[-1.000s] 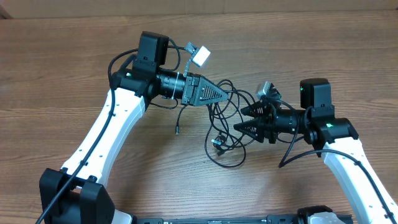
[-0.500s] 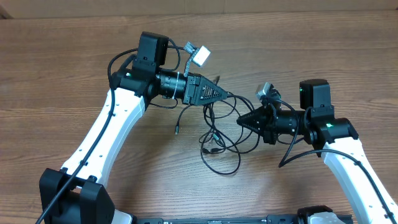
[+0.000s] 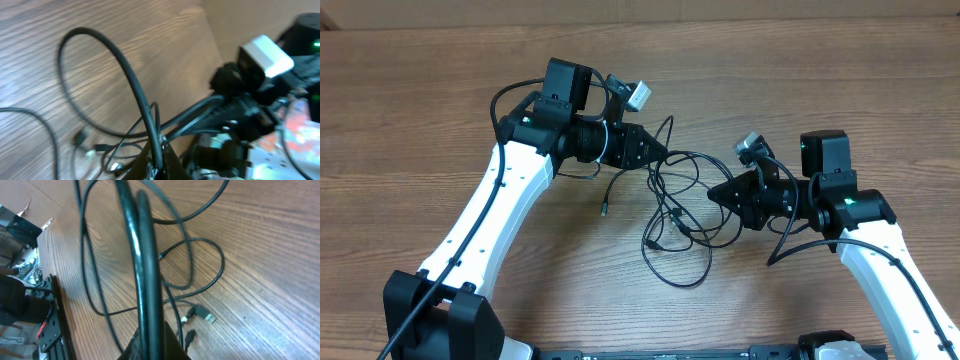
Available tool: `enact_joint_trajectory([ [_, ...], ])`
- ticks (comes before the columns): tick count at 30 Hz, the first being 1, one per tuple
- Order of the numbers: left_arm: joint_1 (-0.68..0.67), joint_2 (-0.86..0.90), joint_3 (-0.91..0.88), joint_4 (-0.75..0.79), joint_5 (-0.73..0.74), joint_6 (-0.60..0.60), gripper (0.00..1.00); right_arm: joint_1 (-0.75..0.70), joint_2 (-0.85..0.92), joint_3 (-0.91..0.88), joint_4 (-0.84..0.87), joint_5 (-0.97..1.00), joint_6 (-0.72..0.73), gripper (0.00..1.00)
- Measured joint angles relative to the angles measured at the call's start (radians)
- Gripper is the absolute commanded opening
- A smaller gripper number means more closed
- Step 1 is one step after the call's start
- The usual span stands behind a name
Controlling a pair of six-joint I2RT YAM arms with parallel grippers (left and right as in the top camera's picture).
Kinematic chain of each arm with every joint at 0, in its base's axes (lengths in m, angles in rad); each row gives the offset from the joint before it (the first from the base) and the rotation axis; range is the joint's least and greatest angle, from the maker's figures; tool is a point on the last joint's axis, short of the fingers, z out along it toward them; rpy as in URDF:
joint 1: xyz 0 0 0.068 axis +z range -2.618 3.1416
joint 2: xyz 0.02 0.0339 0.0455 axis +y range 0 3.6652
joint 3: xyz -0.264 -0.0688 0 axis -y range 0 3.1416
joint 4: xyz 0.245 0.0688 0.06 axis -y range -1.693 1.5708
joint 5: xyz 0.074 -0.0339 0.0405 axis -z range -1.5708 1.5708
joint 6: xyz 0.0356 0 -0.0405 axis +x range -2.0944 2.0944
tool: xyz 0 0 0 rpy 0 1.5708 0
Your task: Untangle cables
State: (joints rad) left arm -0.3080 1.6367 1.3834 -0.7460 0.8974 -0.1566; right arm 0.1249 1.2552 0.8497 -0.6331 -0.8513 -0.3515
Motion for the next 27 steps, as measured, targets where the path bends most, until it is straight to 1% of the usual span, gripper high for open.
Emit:
enact_joint_trajectory([
  [6,0.0,0.0,0.0,-0.004,-0.091,0.0,0.04,0.0,0.0,0.0,-0.011,0.003,0.008,0.04],
  [10,0.003,0.0,0.0,-0.024,-0.197,0.0,0.04,0.0,0.0,0.0,-0.011,0.042,0.032,0.04],
  [14,0.049,0.0,0.0,-0.049,-0.293,0.0,0.04,0.0,0.0,0.0,-0.019,0.204,0.138,0.04],
  [17,0.127,0.0,0.0,-0.059,-0.326,0.0,0.04,0.0,0.0,0.0,-0.039,0.362,0.235,0.04],
  [20,0.217,0.0,0.004,-0.073,-0.334,0.0,0.04,0.0,0.0,0.0,-0.063,0.531,0.344,0.04],
  [23,0.298,0.0,0.018,-0.077,-0.307,0.0,0.04,0.0,0.0,0.0,-0.074,0.642,0.419,0.04],
  [27,0.362,0.0,0.053,-0.079,-0.22,0.0,0.04,0.008,0.001,0.0,-0.077,0.705,0.478,0.04],
])
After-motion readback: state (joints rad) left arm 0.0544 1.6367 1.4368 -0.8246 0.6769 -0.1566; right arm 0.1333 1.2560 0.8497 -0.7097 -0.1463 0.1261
